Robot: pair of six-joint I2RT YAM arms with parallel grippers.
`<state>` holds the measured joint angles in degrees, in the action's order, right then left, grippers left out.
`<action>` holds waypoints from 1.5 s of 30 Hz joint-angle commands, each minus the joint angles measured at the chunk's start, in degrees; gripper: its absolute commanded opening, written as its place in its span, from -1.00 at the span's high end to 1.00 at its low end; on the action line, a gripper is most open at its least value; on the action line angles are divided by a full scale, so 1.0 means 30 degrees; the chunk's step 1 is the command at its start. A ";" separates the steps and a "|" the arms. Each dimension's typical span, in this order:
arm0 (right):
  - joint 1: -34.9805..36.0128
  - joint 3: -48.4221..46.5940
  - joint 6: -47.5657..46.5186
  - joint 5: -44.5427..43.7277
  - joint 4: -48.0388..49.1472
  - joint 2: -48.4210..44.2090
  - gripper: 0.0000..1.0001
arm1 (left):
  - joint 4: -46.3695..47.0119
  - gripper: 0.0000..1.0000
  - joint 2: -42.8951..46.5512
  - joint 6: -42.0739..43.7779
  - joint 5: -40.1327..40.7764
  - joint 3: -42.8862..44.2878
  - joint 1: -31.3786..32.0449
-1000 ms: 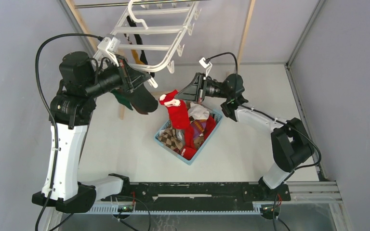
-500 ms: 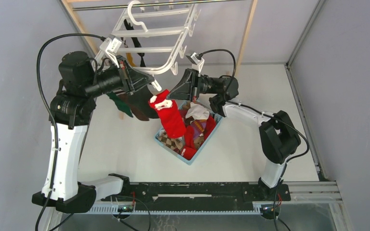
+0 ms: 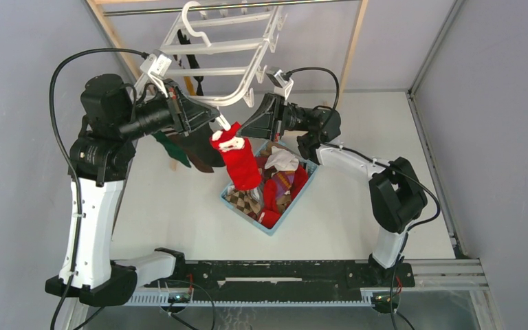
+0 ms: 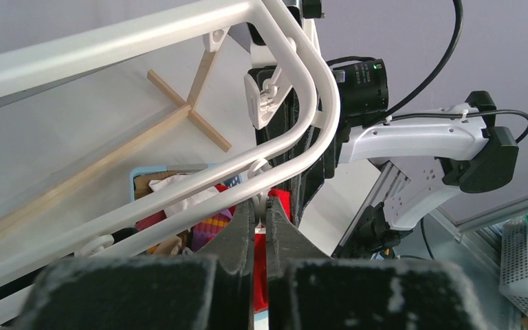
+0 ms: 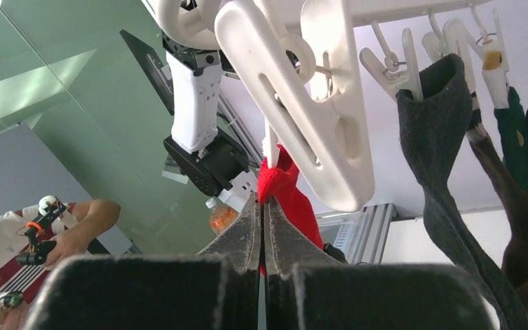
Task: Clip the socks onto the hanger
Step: Pick up the sock from the bin, then clamp the sock onto the hanger.
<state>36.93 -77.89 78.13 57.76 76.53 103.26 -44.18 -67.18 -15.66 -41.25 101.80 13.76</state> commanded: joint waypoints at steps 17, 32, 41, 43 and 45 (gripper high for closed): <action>0.0527 -0.1203 0.0418 -0.1266 0.1423 0.0447 1.00 | 0.0138 1.00 0.0507 -0.0551 -0.1295 0.0138 -0.0050; 0.0503 -0.1108 -0.0591 -0.2364 0.1232 0.0061 1.00 | 0.0111 1.00 0.0471 -0.0783 -0.1686 0.0254 -0.0089; 0.0180 -0.0653 -0.0030 -0.1997 0.2293 -0.0416 1.00 | -0.0066 1.00 0.0534 -0.0579 -0.1686 0.0315 -0.0146; 0.0186 -0.0641 -0.0102 -0.2089 0.2293 -0.0437 1.00 | -0.0045 1.00 0.0501 -0.0624 -0.1745 0.0343 -0.0162; 0.0246 -0.0662 -0.0197 -0.2313 0.2292 -0.0404 1.00 | -0.0081 1.00 0.0508 -0.0639 -0.1783 0.0372 -0.0162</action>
<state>37.82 -79.24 77.71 52.75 79.57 104.86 -43.88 -67.00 -16.56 -42.87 101.80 13.37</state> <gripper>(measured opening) 0.007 0.036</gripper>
